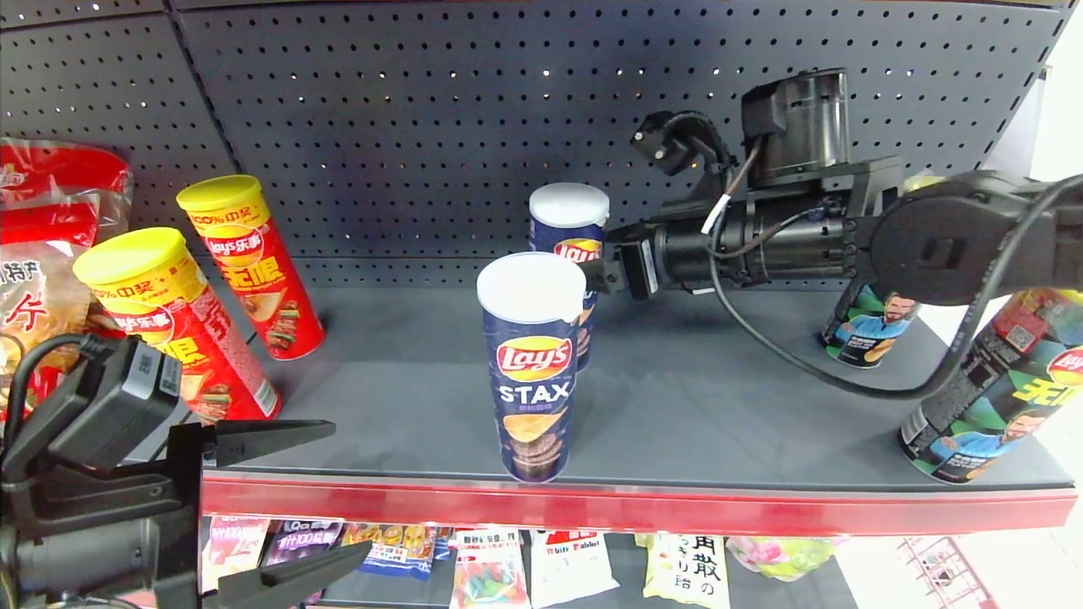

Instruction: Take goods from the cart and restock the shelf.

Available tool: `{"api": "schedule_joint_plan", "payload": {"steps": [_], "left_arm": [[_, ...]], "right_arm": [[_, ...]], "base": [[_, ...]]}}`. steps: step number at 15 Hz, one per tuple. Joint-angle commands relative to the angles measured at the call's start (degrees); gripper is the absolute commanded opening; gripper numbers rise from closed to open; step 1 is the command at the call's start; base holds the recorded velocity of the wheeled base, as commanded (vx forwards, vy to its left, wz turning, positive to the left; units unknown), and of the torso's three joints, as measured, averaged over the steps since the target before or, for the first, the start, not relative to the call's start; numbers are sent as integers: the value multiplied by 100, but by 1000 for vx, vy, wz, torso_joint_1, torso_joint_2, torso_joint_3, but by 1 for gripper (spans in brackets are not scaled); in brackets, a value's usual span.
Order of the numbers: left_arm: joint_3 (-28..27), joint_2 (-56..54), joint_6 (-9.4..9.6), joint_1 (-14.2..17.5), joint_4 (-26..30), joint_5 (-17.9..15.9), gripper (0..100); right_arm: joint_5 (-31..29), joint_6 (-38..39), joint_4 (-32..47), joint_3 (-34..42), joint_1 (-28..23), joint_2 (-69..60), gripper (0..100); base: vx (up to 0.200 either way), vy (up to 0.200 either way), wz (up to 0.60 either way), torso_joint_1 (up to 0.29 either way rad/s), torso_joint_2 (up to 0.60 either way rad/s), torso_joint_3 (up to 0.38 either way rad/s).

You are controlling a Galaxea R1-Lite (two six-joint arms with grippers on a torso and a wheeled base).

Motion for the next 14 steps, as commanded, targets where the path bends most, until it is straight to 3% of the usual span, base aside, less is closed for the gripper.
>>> {"api": "schedule_joint_plan", "payload": {"steps": [1, 3, 6, 10, 14], "left_arm": [[-37, 173, -1, 1, -10, 122, 100], [-143, 366, -1, 1, -28, 210, 100], [-406, 727, 17, 1, -28, 667, 100], [-626, 1377, 61, -35, -133, 843, 100], [-907, 1939, 113, -123, -151, 948, 100]], "right_arm": [[-181, 109, -1, 581, -29, -735, 100], [-419, 214, 16, 1179, -47, -1271, 100], [-638, 284, 8, 2321, 155, -2466, 100], [-656, 311, 16, 3701, 463, -4339, 100], [-805, 320, 113, 4685, 357, -5938, 100]], "base": [[0, 0, 0, 0, 0, 0], [0, 0, 0, 0, 0, 0], [0, 0, 0, 0, 0, 0], [0, 0, 0, 0, 0, 0], [0, 0, 0, 0, 0, 0]]}}
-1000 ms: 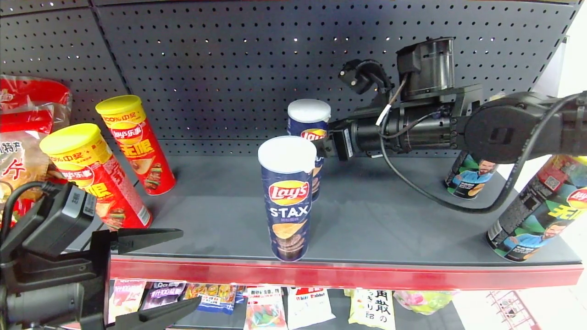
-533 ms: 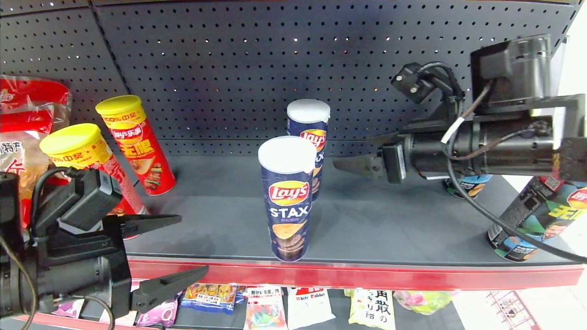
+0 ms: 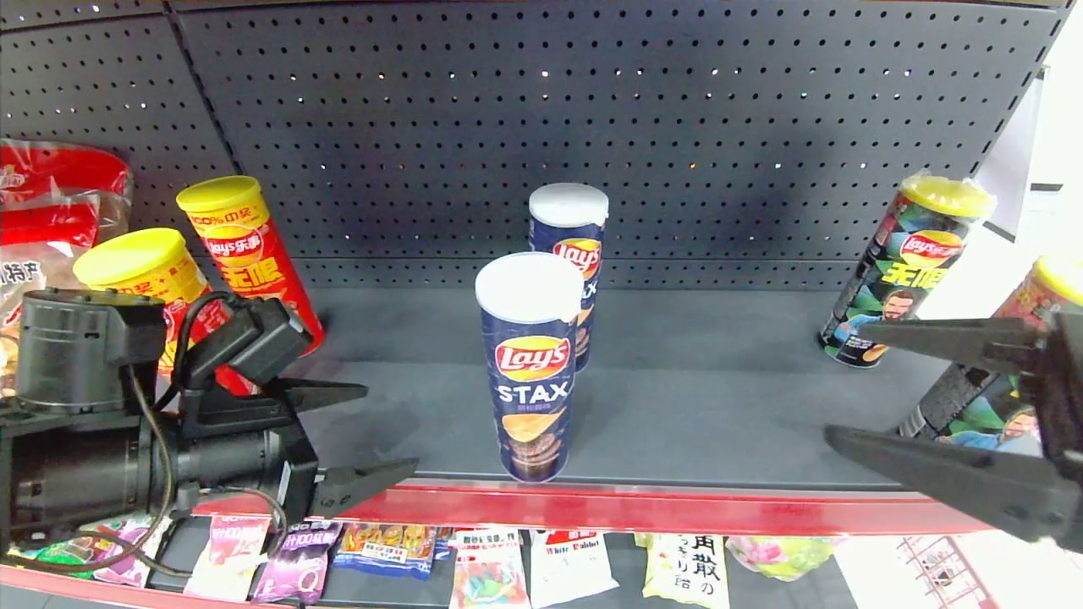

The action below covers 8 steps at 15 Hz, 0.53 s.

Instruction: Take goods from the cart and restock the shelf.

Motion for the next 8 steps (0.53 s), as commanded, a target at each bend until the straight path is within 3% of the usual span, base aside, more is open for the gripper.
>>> {"api": "schedule_joint_plan", "payload": {"steps": [1, 4, 8], "left_arm": [[-195, 500, 47, -129, -7, 166, 100], [-380, 755, 47, -376, 2, 218, 100], [-687, 1133, 47, -411, -7, 280, 100]], "right_arm": [[-392, 52, 124, 682, -128, -1517, 100], [-866, 491, 255, 691, -471, -1939, 100], [-875, 711, 484, 709, -980, -2220, 100]], "base": [[0, 0, 0, 0, 0, 0], [0, 0, 0, 0, 0, 0], [0, 0, 0, 0, 0, 0]]}}
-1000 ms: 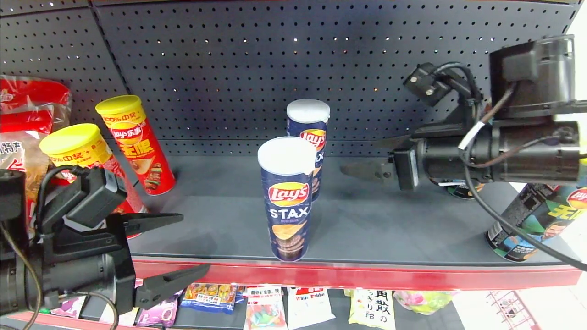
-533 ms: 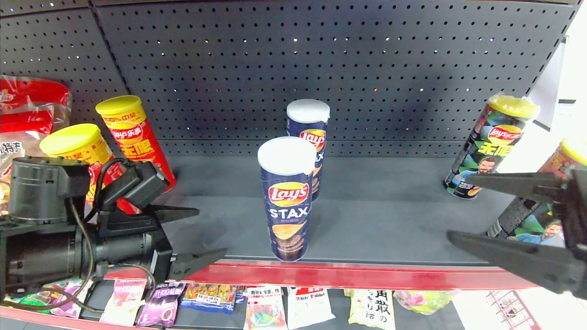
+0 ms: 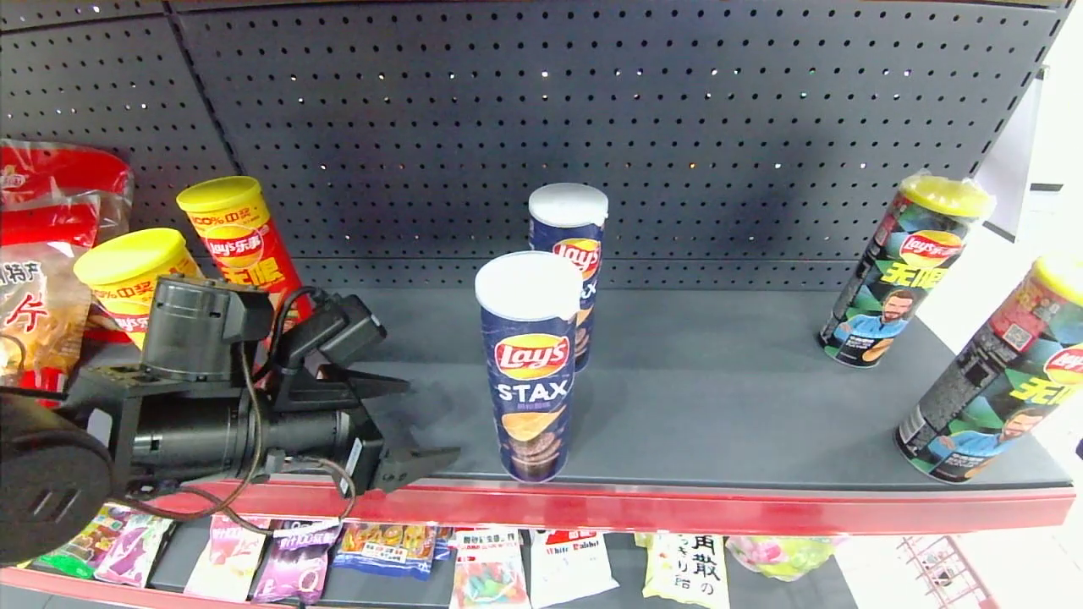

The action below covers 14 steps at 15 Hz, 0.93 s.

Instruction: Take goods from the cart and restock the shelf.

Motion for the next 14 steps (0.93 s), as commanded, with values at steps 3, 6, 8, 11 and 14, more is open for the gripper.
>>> {"api": "schedule_joint_plan", "payload": {"steps": [3, 6, 8, 11, 14], "left_arm": [[-281, 409, -1, -46, -1, 9, 100], [-457, 567, -1, -187, -1, 9, 100], [-492, 655, -1, -248, -1, 9, 100], [-659, 831, -1, -257, -10, 9, 100], [-826, 927, -1, -248, -1, 9, 100]], "right_arm": [[-14, 65, 9, 3, -113, -214, 100], [-5, 74, 9, 20, -113, -196, 100], [-5, 74, 9, 20, -113, -196, 100], [-14, 206, 9, 20, -113, -188, 100], [-14, 232, 9, 20, -113, -188, 100]], "base": [[0, 0, 0, 0, 0, 0], [0, 0, 0, 0, 0, 0], [0, 0, 0, 0, 0, 0], [0, 0, 0, 0, 0, 0], [0, 0, 0, 0, 0, 0]]}}
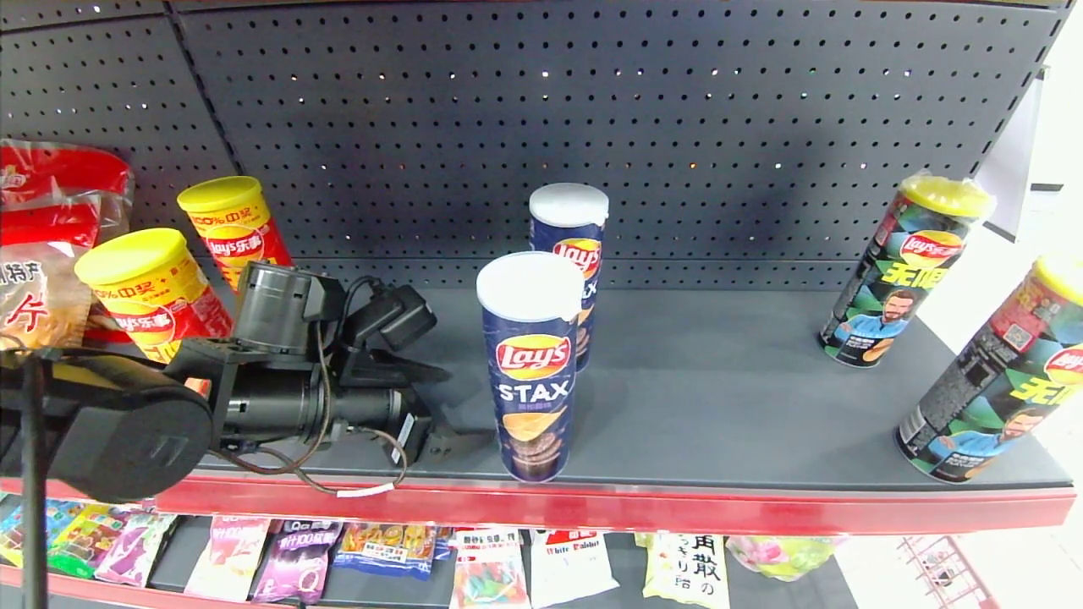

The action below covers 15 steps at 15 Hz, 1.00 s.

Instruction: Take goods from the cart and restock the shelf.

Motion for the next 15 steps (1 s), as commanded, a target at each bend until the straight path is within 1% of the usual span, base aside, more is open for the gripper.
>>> {"api": "schedule_joint_plan", "payload": {"steps": [1, 9, 15], "left_arm": [[-82, 104, 1, -1, -6, 1, 100], [-328, 279, 1, -45, -6, 1, 100], [-416, 332, 1, -80, -6, 1, 100]], "right_arm": [[2, 0, -1, 1, 3, 33, 100], [2, 0, -1, -8, 3, 51, 100], [2, 0, -1, 1, 3, 33, 100]], "base": [[0, 0, 0, 0, 0, 0], [0, 0, 0, 0, 0, 0], [0, 0, 0, 0, 0, 0]]}}
